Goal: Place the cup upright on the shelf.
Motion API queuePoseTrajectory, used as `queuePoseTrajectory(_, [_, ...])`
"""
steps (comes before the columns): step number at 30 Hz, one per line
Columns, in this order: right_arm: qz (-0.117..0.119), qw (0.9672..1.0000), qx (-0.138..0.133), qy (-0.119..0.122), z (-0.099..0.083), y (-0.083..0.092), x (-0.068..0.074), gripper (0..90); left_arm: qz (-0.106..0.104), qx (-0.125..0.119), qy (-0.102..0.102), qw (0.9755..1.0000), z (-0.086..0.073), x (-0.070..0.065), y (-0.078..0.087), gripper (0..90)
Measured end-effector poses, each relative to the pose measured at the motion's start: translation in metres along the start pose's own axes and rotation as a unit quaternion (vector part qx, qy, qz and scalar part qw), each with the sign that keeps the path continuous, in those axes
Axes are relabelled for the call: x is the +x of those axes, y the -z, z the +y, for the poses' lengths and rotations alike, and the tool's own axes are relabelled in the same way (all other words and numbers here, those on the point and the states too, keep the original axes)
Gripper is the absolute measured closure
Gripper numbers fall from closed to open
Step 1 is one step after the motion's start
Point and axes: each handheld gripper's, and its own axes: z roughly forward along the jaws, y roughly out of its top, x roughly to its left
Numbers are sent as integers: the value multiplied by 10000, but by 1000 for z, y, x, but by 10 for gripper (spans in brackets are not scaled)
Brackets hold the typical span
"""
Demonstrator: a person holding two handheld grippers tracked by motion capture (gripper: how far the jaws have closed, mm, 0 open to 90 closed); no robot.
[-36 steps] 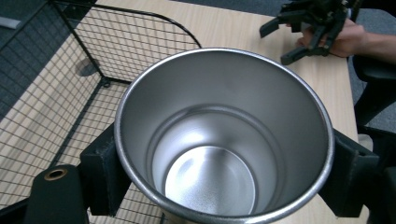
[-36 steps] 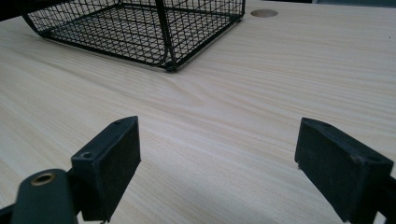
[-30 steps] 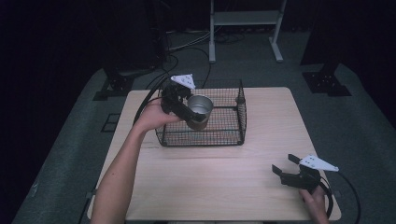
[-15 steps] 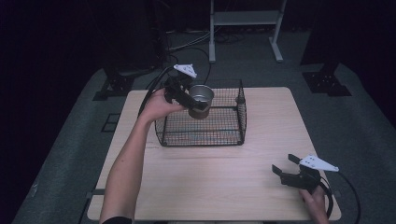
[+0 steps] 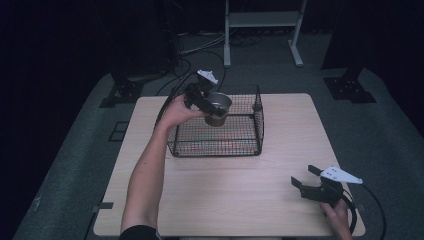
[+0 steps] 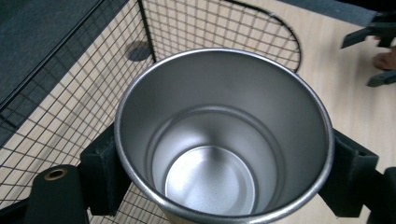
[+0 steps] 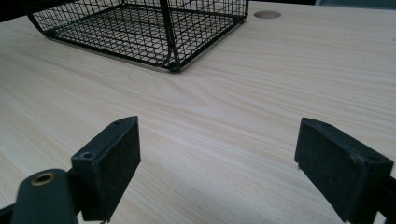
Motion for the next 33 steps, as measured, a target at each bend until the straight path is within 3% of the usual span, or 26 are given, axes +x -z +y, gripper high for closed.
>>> queuePoseTrajectory(9, [1,10000,5,16,0,0,0,136,-19,-149,94,9998,0,2,-18,176])
queuePoseTrajectory(17, [6,10000,15,30,0,0,0,136,-34,56,87,9999,1,8,-39,176])
queuePoseTrajectory(22, [5,10000,10,37,0,0,1,136,-6,46,239,9997,-5,13,-50,176])
queuePoseTrajectory(31, [2,10000,5,27,0,0,1,136,104,168,339,9992,-16,21,-65,176])
queuePoseTrajectory(33, [4,10000,7,29,0,0,1,136,79,161,450,9988,-20,23,-69,176])
